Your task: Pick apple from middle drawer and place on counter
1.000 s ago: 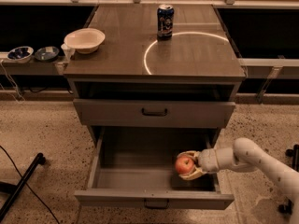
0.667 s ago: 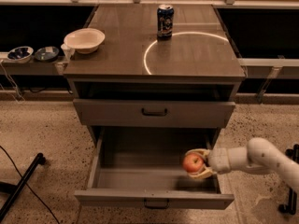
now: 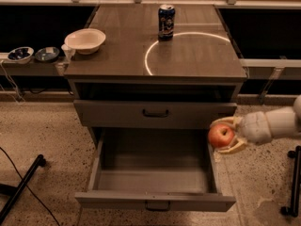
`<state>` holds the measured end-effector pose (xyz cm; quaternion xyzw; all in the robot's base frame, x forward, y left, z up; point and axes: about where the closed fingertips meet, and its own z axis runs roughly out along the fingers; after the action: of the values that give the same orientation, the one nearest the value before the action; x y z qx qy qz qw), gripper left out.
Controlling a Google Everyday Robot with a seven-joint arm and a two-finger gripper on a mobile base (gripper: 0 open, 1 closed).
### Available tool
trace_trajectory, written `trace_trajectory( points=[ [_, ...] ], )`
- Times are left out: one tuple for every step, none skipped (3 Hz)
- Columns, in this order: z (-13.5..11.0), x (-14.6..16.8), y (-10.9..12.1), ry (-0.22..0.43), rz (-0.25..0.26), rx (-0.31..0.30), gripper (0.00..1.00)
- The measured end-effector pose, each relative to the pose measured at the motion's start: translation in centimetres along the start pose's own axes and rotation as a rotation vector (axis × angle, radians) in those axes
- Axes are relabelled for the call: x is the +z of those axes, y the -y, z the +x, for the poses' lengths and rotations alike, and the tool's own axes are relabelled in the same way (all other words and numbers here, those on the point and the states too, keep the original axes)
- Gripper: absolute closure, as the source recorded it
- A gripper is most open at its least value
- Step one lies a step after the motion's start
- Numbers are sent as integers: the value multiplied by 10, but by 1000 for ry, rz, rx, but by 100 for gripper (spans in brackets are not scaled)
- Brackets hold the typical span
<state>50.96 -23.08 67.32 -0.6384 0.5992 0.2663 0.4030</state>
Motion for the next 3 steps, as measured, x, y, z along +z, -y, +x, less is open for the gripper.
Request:
trace_trajectory(
  points=[
    [-40,-48,24,-39,6,-19,100],
    [-89,-82,43,-55,0,-38,100],
    [-133,-90,52,-77,25,-102,100]
  ],
)
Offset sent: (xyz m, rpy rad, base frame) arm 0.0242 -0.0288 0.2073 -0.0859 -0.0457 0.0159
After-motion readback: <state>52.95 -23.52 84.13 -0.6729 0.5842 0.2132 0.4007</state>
